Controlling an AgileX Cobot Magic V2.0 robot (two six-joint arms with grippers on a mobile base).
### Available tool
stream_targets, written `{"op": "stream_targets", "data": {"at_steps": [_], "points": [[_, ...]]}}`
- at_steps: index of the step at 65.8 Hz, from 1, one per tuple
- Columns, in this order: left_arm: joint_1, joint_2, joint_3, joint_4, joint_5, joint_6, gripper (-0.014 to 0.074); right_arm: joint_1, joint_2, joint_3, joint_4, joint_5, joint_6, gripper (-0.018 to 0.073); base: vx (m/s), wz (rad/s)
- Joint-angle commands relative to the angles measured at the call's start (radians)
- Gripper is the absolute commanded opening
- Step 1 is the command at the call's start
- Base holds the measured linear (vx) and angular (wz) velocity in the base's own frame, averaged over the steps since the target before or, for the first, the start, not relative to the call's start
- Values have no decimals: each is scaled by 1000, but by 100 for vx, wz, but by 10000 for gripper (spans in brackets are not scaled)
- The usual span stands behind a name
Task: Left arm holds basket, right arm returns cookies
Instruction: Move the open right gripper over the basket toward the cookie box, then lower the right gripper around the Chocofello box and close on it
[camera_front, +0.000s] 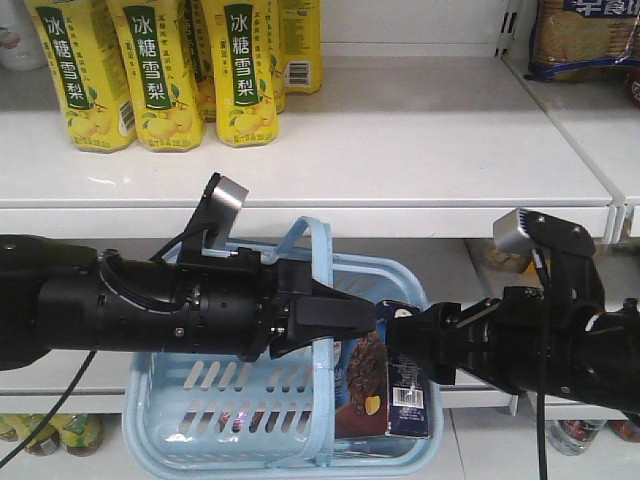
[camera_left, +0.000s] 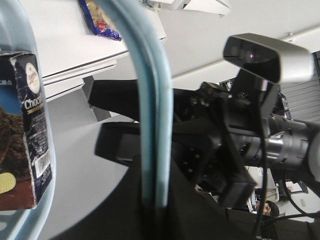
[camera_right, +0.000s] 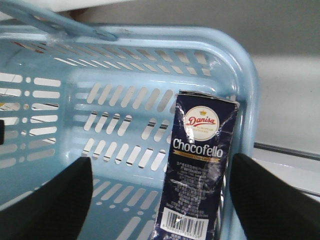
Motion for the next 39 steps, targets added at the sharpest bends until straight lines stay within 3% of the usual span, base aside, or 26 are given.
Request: {"op": "stream_targets", "data": {"at_steps": [1,39], "points": [[-3,-41,-36,-111,32,19,-3,0,12,-34,33,-16,-13,536,0,0],[-3,-41,-36,-111,32,19,-3,0,122,-34,181,19,-149,536,0,0]]}}
